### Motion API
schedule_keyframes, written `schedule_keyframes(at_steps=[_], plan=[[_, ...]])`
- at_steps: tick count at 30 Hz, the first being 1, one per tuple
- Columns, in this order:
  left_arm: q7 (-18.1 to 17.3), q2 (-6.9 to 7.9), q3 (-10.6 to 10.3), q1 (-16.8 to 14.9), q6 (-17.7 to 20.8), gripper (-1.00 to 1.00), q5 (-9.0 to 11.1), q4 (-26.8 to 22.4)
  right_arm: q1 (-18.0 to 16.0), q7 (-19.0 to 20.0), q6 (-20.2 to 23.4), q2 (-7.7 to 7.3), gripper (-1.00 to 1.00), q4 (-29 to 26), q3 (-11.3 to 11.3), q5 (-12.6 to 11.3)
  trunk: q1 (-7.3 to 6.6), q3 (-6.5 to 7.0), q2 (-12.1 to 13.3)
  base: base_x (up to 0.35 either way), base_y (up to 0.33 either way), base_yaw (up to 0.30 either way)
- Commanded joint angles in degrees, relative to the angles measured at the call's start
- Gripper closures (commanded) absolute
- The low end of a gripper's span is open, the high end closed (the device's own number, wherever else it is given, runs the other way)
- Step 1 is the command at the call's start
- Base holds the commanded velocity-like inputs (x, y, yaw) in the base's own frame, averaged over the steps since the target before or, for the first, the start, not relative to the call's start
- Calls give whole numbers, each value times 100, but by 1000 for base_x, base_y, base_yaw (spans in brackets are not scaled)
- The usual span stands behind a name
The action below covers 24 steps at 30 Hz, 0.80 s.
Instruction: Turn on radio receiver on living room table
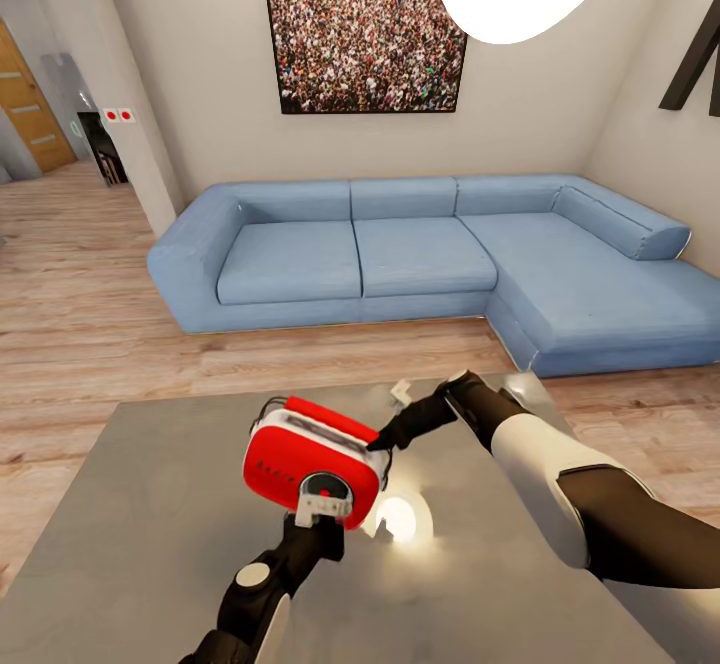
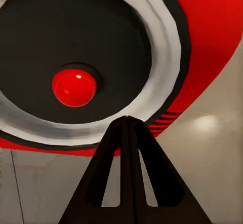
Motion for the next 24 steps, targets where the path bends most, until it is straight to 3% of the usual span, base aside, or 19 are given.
schedule_keyframes(at_steps=[1,6,12,24], plan=[[5,0,2,-6,0,100,-2,-13,-1,1,6,2,100,25,-55,-33,0,0,0,0,0,0],[71,0,56,-25,-3,100,-22,-30,-1,1,6,3,100,72,-55,-28,0,0,0,0,0,0],[141,0,298,-67,-15,100,-37,12,-1,1,6,19,100,107,-55,-25,0,0,0,0,0,0],[126,0,325,-91,-15,100,-33,62,-1,-20,6,21,100,114,-55,-26,0,0,0,0,0,0]])
